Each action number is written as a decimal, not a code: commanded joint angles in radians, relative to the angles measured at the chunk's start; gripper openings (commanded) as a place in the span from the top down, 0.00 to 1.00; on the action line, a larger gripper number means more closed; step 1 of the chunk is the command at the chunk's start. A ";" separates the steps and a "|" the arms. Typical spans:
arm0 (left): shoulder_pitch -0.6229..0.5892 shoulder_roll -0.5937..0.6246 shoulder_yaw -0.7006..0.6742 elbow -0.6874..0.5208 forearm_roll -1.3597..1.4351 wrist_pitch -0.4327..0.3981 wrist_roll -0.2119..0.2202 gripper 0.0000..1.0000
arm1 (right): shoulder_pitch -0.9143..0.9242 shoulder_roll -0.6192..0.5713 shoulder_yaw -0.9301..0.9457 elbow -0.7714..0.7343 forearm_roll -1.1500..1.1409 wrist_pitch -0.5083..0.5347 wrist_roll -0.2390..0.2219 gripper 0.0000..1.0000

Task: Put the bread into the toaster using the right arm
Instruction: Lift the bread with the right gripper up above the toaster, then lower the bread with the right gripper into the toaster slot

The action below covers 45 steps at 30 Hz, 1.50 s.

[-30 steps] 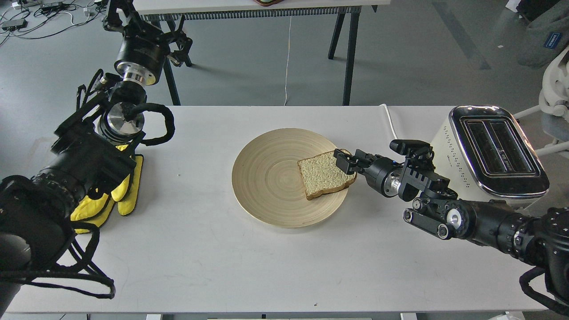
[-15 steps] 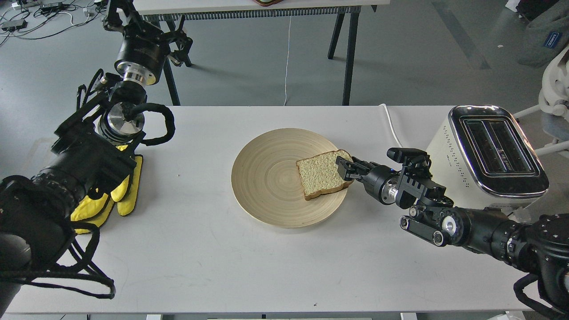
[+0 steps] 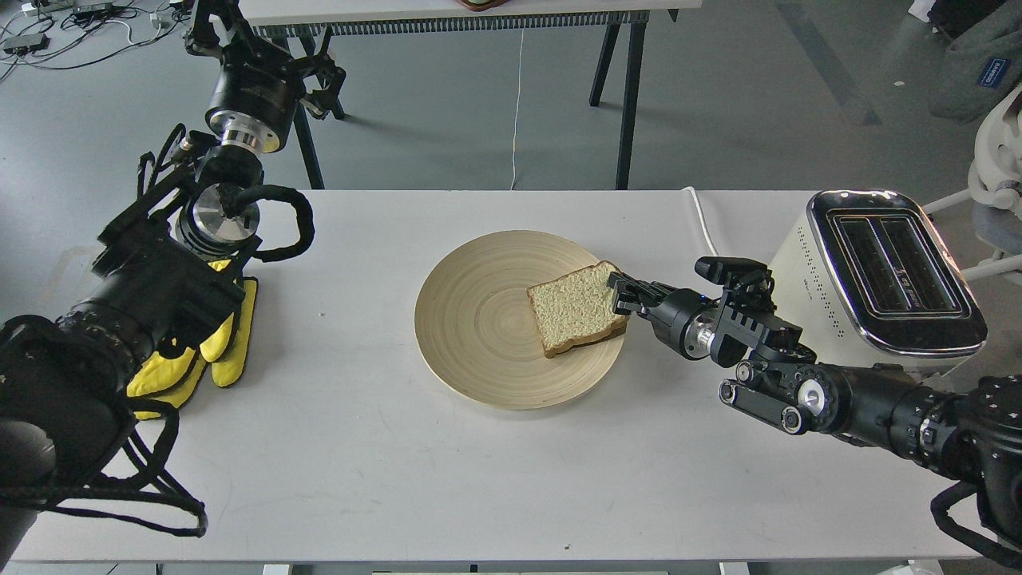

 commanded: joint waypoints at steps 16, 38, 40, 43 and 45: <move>0.000 0.000 0.000 -0.001 0.000 0.000 -0.003 0.00 | 0.370 -0.789 0.007 0.635 -0.005 0.069 -0.031 0.91; 0.000 -0.001 0.000 -0.001 0.000 0.000 -0.001 0.00 | 0.276 -1.076 -0.008 0.686 -0.147 0.176 -0.081 0.91; 0.000 -0.001 0.000 -0.001 0.000 0.000 -0.003 0.00 | 0.263 -1.076 -0.008 0.686 -0.155 0.175 -0.081 0.91; 0.000 -0.001 0.000 -0.003 0.000 0.000 -0.003 0.00 | 0.255 -1.076 -0.008 0.684 -0.167 0.175 -0.083 0.91; 0.000 -0.001 0.000 -0.003 0.000 0.000 -0.001 0.00 | 0.255 -1.080 -0.008 0.683 -0.167 0.176 -0.083 0.91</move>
